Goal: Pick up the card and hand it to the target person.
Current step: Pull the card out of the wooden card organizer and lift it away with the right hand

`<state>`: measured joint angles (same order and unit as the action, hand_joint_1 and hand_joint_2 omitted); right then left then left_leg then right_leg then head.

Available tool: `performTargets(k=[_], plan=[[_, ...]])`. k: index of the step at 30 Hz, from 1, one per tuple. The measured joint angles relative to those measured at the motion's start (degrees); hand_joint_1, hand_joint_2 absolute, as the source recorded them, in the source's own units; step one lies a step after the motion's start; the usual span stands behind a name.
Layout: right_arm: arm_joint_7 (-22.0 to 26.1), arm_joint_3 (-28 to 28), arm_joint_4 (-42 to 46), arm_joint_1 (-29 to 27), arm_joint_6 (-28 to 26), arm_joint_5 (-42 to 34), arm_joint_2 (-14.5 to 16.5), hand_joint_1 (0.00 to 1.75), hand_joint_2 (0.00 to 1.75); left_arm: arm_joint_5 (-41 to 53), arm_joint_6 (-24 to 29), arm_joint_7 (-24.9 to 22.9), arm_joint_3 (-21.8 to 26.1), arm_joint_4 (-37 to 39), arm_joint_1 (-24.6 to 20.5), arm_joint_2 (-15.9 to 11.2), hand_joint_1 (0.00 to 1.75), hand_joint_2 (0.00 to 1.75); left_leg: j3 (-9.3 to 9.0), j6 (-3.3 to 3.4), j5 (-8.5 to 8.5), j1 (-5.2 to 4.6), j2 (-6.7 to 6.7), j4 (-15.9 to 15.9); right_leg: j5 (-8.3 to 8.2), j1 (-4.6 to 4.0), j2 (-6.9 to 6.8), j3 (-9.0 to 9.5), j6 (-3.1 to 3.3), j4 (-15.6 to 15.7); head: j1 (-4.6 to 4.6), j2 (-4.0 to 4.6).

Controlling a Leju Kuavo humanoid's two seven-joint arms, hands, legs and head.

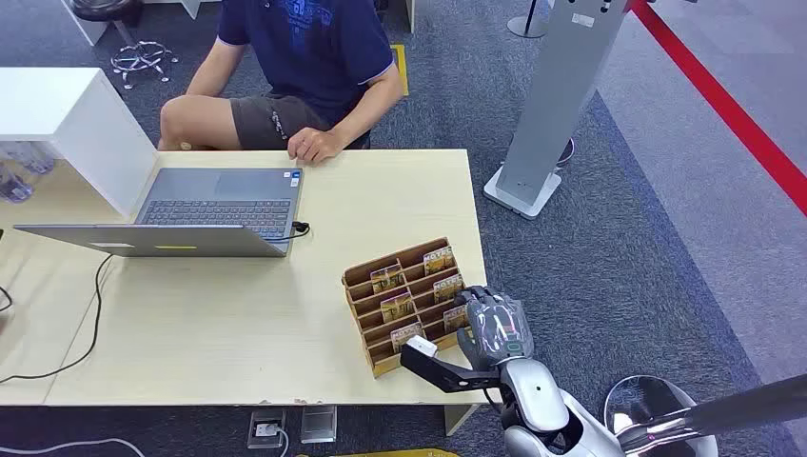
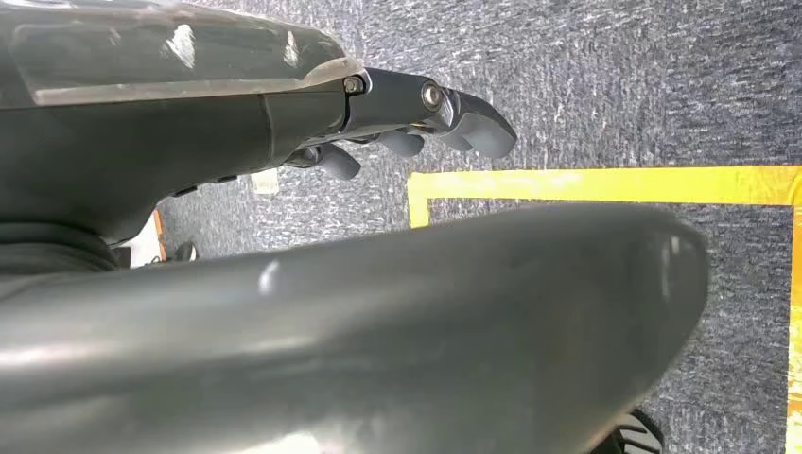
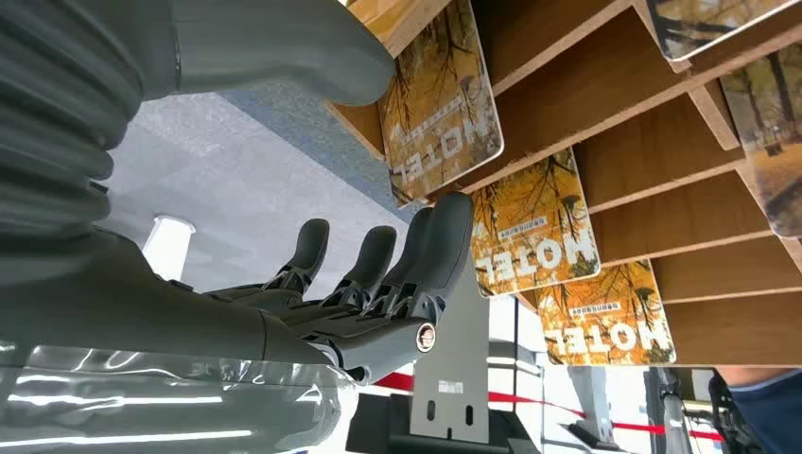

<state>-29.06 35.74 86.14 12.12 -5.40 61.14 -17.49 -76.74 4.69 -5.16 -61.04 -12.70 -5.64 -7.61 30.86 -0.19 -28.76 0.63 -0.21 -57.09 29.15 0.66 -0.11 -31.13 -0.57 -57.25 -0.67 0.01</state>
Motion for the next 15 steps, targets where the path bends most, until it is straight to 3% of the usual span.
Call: performTargets(k=[15], plan=[[0.1, -0.1, -0.2, -0.5, 0.0, -0.5, 0.0, 0.77, 1.75, 0.1, 0.0, 0.0, 0.0, 0.0, 0.0, 0.0, 0.00, 0.00, 0.00, 0.00, 0.00, 0.00, 0.00, 0.0, 0.00, 0.00, 0.00, 0.00, 0.00, 0.0, -0.01, 0.01]])
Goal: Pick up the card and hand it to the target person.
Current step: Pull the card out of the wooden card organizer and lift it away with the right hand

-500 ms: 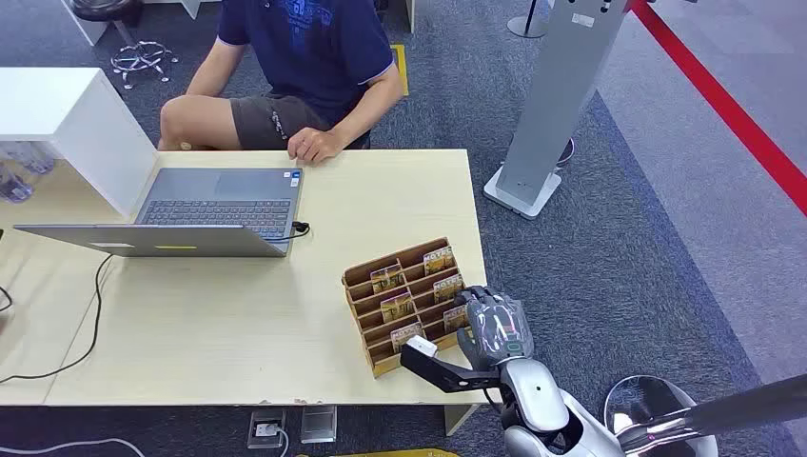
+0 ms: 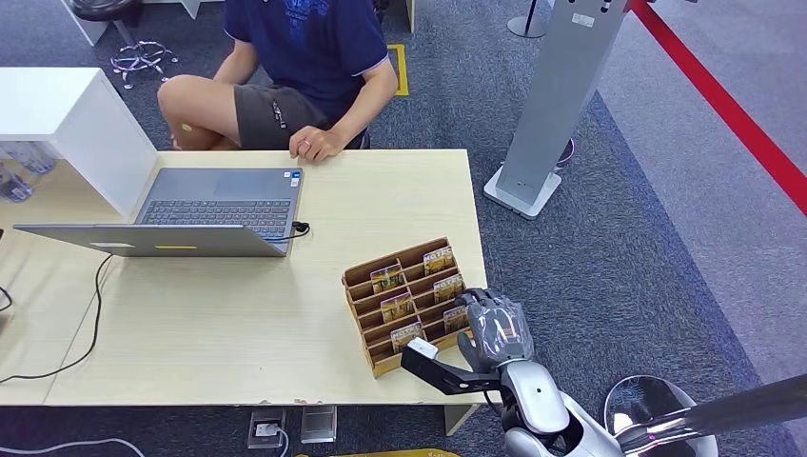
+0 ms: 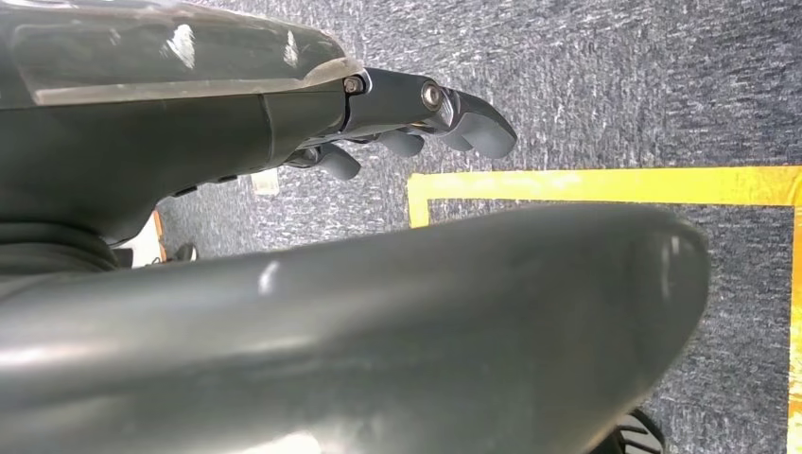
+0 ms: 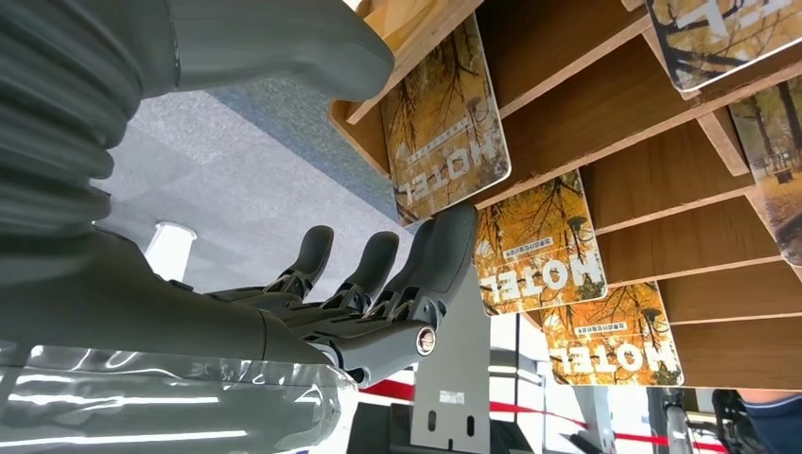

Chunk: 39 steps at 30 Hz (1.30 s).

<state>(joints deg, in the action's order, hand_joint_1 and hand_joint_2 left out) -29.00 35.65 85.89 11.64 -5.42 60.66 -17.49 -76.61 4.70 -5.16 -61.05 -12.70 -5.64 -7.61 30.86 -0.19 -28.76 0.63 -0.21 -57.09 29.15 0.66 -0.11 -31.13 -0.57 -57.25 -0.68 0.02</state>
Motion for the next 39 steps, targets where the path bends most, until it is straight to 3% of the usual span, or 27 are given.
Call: performTargets(k=[16, 19, 24, 33, 39], plan=[[0.4, -0.3, -0.1, -0.2, -0.2, -0.4, 0.0, 0.83, 1.75, 0.0, 0.1, 0.0, 0.0, 0.0, 0.0, 0.0, 0.00, 0.00, 0.00, 0.00, 0.00, 0.00, 0.00, 0.0, 0.00, 0.00, 0.00, 0.00, 0.00, 0.0, 0.01, 0.00], [0.4, -0.3, -0.1, -0.1, -0.2, -0.4, 0.0, 0.95, 1.75, 0.0, 0.1, 0.0, 0.0, 0.0, 0.0, 0.0, 0.00, 0.00, 0.00, 0.00, 0.00, 0.00, 0.00, 0.0, 0.00, 0.00, 0.00, 0.00, 0.00, 0.0, 0.02, -0.01], [0.4, -0.3, -0.1, -0.1, -0.2, -0.5, 0.0, 1.35, 1.75, 0.0, 0.1, 0.0, 0.0, 0.0, 0.0, 0.0, 0.00, 0.00, 0.00, 0.00, 0.00, 0.00, 0.00, 0.0, 0.00, 0.00, 0.00, 0.01, 0.00, 0.0, 0.01, -0.01], [0.0, -0.3, -0.1, 0.2, -0.1, -0.5, 0.0, 1.44, 1.75, 0.0, -0.1, 0.0, 0.0, 0.0, 0.0, 0.0, 0.00, 0.00, -0.01, 0.00, 0.00, 0.00, 0.00, 0.0, 0.00, 0.00, 0.00, 0.01, 0.00, 0.0, 0.01, -0.01], [-0.1, -0.4, -0.1, 0.1, -0.2, -0.4, 0.0, 1.59, 1.75, 0.1, -0.3, 0.0, 0.0, 0.0, 0.0, 0.0, 0.00, 0.00, -0.01, 0.00, 0.00, 0.00, 0.00, 0.0, 0.00, 0.00, 0.00, 0.01, 0.00, 0.0, 0.00, -0.01]])
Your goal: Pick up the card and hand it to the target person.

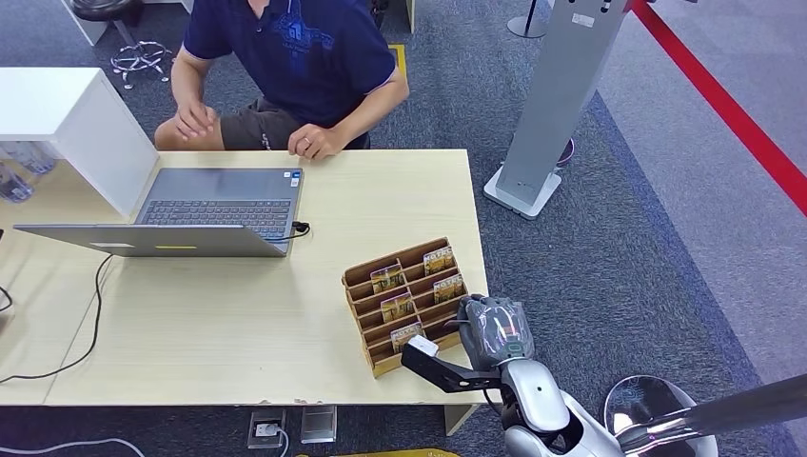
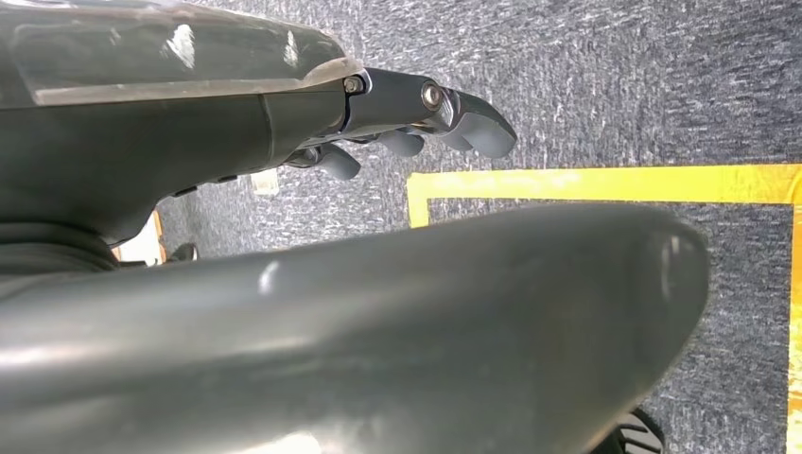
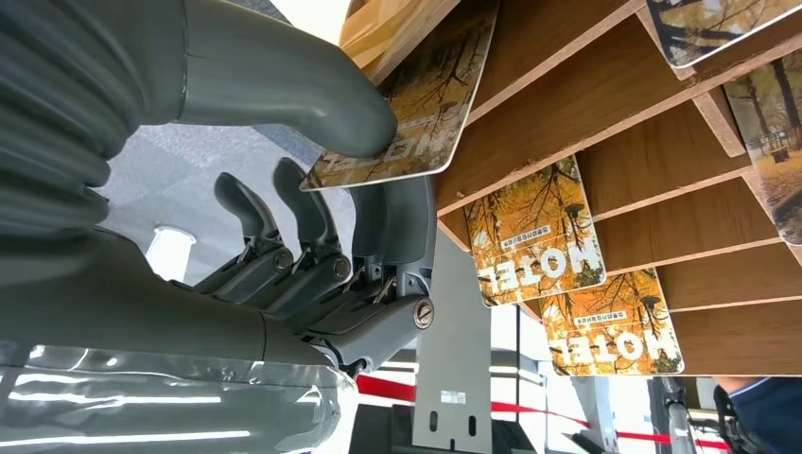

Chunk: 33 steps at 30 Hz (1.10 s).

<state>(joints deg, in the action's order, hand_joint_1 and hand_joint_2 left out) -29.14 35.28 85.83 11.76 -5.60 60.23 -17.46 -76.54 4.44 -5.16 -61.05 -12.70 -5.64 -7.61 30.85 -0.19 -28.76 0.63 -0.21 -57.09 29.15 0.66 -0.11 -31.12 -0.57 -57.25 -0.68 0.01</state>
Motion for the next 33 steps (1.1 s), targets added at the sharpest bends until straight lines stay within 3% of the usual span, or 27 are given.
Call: performTargets(k=[20, 33], plan=[[2.6, 0.2, 1.6, 1.1, -0.5, -1.4, -0.1, 1.59, 1.75, -1.9, 1.3, -0.2, -0.1, 0.0, 0.0, 0.2, 0.00, 0.00, 0.01, 0.00, 0.00, 0.00, 0.00, 0.0, -0.01, 0.00, 0.00, 0.00, 0.00, 0.0, 0.01, 0.01], [3.0, 2.4, 9.8, 11.0, -2.2, -7.0, -1.4, 1.59, 1.75, -2.8, 1.6, 1.0, -0.1, 0.0, 0.0, 1.0, 0.00, 0.00, 0.01, 0.01, 0.02, 0.00, 0.01, 0.0, -0.03, 0.00, 0.01, 0.02, -0.02, 0.0, 0.01, 0.01]])
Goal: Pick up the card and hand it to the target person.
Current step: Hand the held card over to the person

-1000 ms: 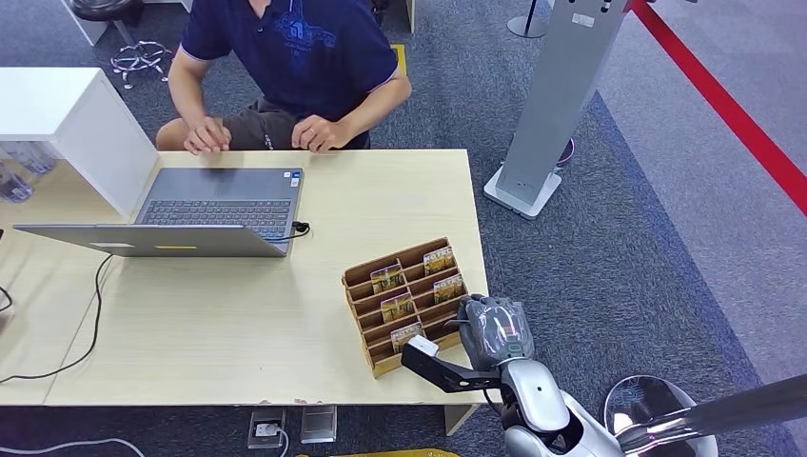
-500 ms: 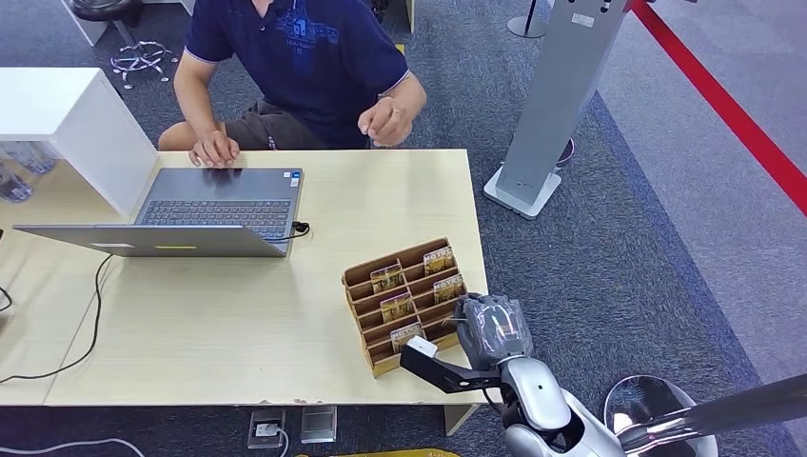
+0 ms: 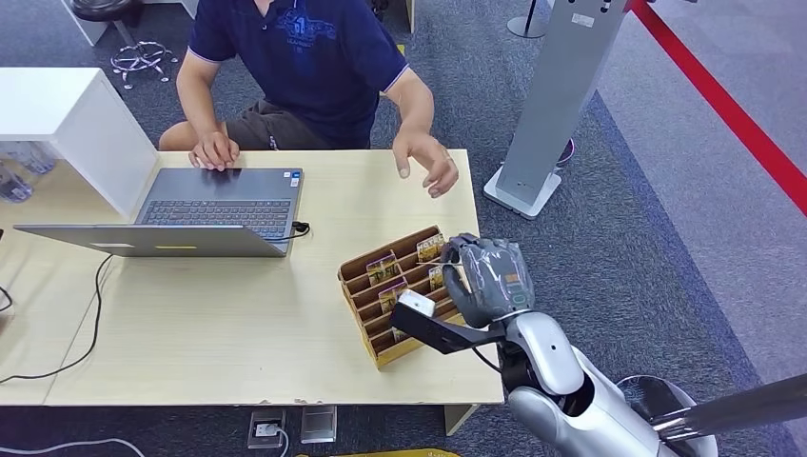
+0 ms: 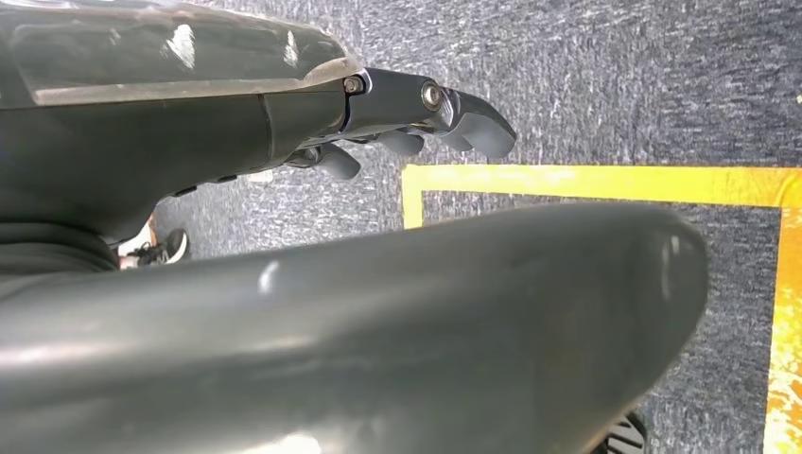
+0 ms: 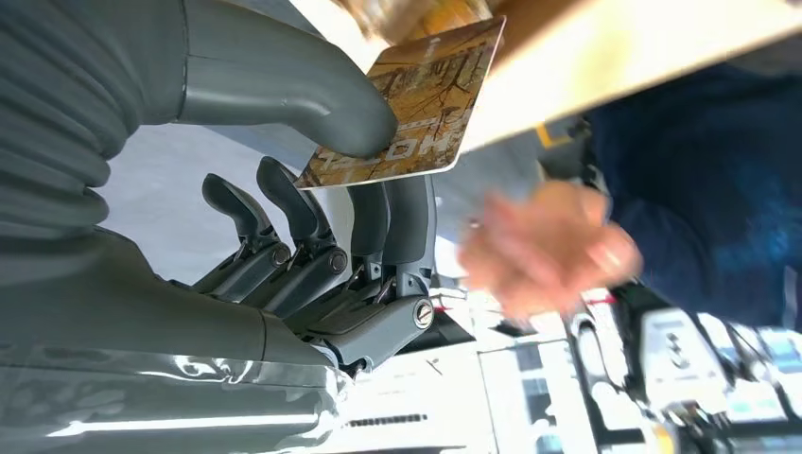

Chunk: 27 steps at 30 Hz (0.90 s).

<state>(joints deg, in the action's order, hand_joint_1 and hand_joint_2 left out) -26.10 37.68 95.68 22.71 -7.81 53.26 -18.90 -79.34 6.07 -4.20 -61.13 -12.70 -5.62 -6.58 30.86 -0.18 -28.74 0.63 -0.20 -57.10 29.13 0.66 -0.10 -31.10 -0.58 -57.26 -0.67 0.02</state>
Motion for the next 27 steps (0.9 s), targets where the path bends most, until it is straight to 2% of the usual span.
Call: performTargets(k=[4, 9, 15, 21, 25, 27], plan=[[1.5, 1.6, -1.5, 5.8, -0.8, -2.7, 0.9, 1.59, 1.75, 0.5, -0.5, 0.3, 0.0, 0.0, 0.0, 0.2, 0.00, 0.00, 0.03, 0.00, 0.02, 0.00, 0.00, 0.0, 0.00, 0.00, 0.00, 0.01, 0.00, 0.0, -0.02, -0.01], [4.6, 4.4, -8.7, 13.9, -2.9, -4.0, 4.1, 1.59, 1.75, 1.6, -0.7, 0.3, 0.0, 0.0, -0.2, 0.3, 0.00, 0.00, 0.07, -0.03, 0.06, 0.01, -0.07, 0.0, -0.01, -0.01, -0.05, 0.01, 0.01, -0.1, -0.01, 0.00], [10.7, 9.3, -24.2, 22.1, -7.6, -4.2, 11.5, 1.59, 1.75, 1.8, -0.8, 0.0, 0.0, 0.0, -0.5, 0.4, 0.00, 0.00, 0.10, -0.09, 0.11, 0.02, -0.16, 0.0, -0.01, -0.01, -0.11, -0.03, 0.01, -0.1, 0.05, 0.00], [13.4, 12.4, -37.1, 26.1, -9.8, -5.2, 17.7, 1.59, 1.75, 1.4, -0.6, -0.1, 0.0, 0.0, -0.5, 0.4, 0.00, 0.00, 0.11, -0.09, 0.11, 0.02, -0.17, 0.0, 0.00, -0.01, -0.11, -0.06, 0.01, -0.1, 0.04, 0.00], [13.6, 13.5, -42.8, 27.0, -10.3, -5.6, 20.0, 0.00, 1.75, 1.4, -0.6, -0.3, 0.0, 0.0, -0.4, 0.4, 0.00, 0.00, 0.11, -0.09, 0.11, 0.02, -0.17, 0.0, 0.00, -0.01, -0.11, -0.06, 0.01, -0.1, -0.04, 0.00], [13.3, 14.0, -45.2, 27.3, -10.4, -5.7, 20.7, 0.00, 1.75, 1.8, -0.7, -0.3, 0.0, 0.0, -0.4, 0.4, 0.00, 0.00, 0.10, -0.09, 0.11, 0.02, -0.17, 0.0, -0.01, -0.01, -0.11, -0.06, 0.01, -0.1, -0.04, 0.00]])
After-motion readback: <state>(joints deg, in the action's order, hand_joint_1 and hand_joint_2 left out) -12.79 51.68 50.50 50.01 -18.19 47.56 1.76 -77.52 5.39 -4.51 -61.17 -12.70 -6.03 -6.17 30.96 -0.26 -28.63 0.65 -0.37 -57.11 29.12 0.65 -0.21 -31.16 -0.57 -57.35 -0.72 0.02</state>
